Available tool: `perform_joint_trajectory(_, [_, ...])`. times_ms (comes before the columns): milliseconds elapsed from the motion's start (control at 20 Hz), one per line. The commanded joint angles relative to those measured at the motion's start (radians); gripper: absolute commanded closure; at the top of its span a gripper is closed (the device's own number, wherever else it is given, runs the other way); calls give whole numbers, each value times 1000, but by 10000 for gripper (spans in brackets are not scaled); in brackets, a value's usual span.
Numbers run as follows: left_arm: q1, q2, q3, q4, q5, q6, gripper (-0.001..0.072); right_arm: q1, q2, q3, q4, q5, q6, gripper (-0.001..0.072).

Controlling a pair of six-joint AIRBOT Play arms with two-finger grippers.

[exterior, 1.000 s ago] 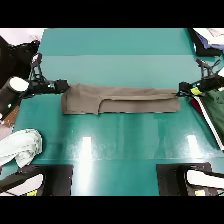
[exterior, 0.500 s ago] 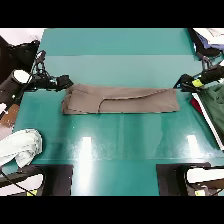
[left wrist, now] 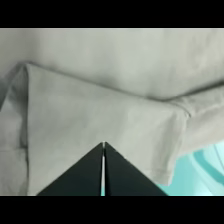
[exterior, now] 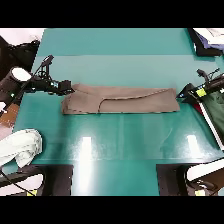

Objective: Fold the shirts.

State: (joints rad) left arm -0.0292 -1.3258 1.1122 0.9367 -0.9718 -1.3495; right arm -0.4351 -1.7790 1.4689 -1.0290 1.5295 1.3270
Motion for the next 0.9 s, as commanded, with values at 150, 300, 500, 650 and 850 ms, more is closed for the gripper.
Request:
perform_joint_trajectory(150, [0,-1,1,-18,-48,-8,682,45,-79,2,18,-24,-39,184])
perform_joint_trajectory(300, [-11,-1,1,-46,-34,-8,682,67,-79,2,80,-35,-109,409])
perform_joint_trajectory(500, [-125,-4,2,-48,66,-8,683,73,-51,2,222,-38,-192,696])
perform_joint_trajectory(650, [-230,-37,39,-51,153,-13,684,87,39,2,303,-65,-195,698])
perform_joint_trajectory(850, [-359,-218,221,-55,144,-13,684,162,198,2,374,-100,-192,699])
